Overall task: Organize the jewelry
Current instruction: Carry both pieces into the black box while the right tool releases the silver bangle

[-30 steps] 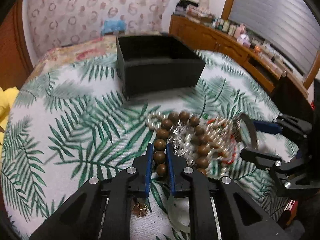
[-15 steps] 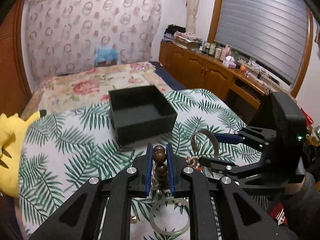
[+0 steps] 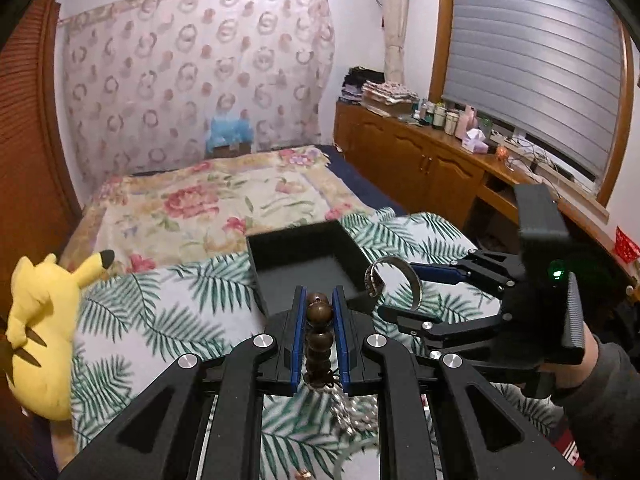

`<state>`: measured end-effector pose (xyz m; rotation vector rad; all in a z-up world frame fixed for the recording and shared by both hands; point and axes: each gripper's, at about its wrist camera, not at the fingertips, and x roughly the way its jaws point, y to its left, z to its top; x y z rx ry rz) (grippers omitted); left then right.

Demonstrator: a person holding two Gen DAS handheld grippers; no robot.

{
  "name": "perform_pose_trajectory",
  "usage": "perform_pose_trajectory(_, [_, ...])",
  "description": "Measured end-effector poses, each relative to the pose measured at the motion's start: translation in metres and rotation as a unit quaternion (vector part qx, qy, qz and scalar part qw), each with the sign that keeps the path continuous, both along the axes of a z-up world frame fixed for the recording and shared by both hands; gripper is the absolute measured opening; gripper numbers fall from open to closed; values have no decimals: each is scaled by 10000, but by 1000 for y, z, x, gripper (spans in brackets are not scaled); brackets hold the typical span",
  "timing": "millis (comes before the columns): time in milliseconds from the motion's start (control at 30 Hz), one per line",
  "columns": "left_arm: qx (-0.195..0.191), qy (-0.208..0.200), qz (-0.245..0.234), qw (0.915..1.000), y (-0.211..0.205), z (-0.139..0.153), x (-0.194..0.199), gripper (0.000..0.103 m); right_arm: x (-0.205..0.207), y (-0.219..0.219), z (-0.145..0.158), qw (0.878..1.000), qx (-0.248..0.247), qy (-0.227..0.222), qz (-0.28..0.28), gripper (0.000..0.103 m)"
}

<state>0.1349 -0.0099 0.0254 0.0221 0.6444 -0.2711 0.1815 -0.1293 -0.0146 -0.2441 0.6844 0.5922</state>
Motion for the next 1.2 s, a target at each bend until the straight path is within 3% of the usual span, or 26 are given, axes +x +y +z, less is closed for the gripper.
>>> perform_pose_trajectory(433, [209,-112,203,9995,5,16,30,12,46,17,-2,10000,13,50,22,60])
perform_pose_trajectory(500, [248,-116,210,9994,2,18,34,12,49,14,-2,10000,40,51,2,67])
perform_pose_trajectory(600, [296,-123,214,9993,-1,22,45,12,53,10,-1,9997,203,115,7,69])
perform_pose_trajectory(933, [318,-131,228,9991,-17,26,75,12,33,-25,-5,9993,332,91,-174,69])
perform_pose_trajectory(1200, [327,208,261,9989,-25,-3,95,12,15,-42,-13,9985,472,153,-227,69])
